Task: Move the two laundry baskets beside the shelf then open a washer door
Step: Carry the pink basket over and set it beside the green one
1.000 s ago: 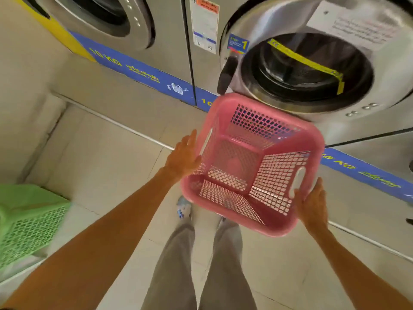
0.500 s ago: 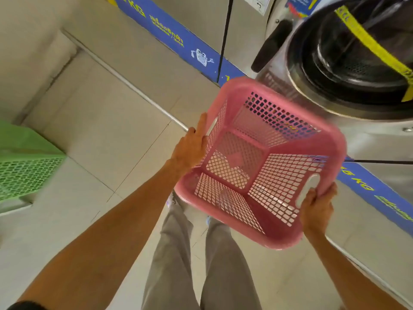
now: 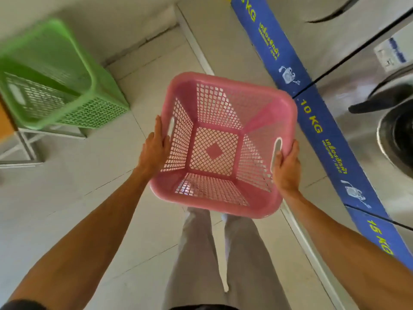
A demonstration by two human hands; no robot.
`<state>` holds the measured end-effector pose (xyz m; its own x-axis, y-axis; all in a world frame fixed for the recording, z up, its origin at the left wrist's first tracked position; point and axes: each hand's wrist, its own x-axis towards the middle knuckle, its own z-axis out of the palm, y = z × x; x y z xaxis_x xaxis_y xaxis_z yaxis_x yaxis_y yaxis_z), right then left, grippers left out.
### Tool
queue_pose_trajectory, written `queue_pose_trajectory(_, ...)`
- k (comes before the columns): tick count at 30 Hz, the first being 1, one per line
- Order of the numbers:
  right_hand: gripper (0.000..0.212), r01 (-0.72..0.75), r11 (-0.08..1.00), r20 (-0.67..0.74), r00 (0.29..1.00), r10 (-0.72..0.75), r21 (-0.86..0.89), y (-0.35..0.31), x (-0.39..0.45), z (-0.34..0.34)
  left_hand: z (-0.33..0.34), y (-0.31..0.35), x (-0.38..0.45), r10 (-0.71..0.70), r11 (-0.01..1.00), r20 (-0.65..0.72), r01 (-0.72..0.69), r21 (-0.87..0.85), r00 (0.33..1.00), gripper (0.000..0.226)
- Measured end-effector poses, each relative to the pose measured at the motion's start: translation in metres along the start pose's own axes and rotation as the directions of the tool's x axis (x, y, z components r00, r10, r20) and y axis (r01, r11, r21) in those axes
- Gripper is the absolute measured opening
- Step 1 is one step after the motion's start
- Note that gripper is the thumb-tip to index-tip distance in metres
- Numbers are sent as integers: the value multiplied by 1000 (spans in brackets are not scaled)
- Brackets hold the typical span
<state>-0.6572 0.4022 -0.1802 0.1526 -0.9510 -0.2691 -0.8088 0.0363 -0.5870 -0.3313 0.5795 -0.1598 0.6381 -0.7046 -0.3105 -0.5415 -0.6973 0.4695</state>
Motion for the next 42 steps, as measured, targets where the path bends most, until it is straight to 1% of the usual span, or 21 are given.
queue_pose_trajectory(2,52,76,997,44,996,-75,-12,-45,9,18,-27,-30,1,-60,997,-50,58,-41,997,65)
queue_pose_trajectory(6,52,191,981,124,975,-185,-37,-135,18,51,-74,-81,9,-125,987,-113,112,-115,986,63)
queue_pose_trajectory(10,53,298,952,157,945,-285,-65,-195,40,95,-112,-121,22,-183,972,-144,157,-177,973,64)
queue_pose_trajectory(12,50,342,937,196,926,-322,-77,-222,53,114,-128,-137,29,-212,960,-142,179,-214,967,67)
queue_pose_trajectory(14,48,389,918,227,904,-363,-82,-249,65,129,-140,-156,39,-239,948,-112,207,-241,965,72)
queue_pose_trajectory(17,51,458,882,221,877,-427,-113,-289,89,148,-159,-172,61,-271,922,-7,257,-291,963,81)
queue_pose_trajectory(19,52,472,874,229,869,-439,-116,-310,109,161,-170,-175,78,-275,909,39,273,-315,961,83)
queue_pose_trajectory(22,48,496,859,222,858,-462,-127,-337,143,176,-181,-180,115,-288,905,39,286,-314,957,82)
queue_pose_trajectory(24,44,505,853,222,854,-471,-133,-357,167,186,-184,-184,148,-271,908,42,269,-322,962,83)
queue_pose_trajectory(27,46,505,849,226,855,-467,-154,-383,208,211,-187,-192,204,-256,886,64,260,-385,965,86)
queue_pose_trajectory(30,52,509,846,279,845,-456,-159,-407,256,244,-191,-203,267,-302,861,83,309,-403,950,91)
queue_pose_trajectory(34,55,527,824,364,823,-435,-207,-446,316,291,-192,-219,340,-351,858,93,360,-367,932,95)
queue_pose_trajectory(38,50,562,781,450,792,-413,-274,-477,368,344,-183,-242,395,-416,841,86,419,-343,905,96)
queue_pose_trajectory(42,39,554,745,491,798,-348,-372,-490,409,391,-170,-257,433,-478,819,57,469,-330,876,89)
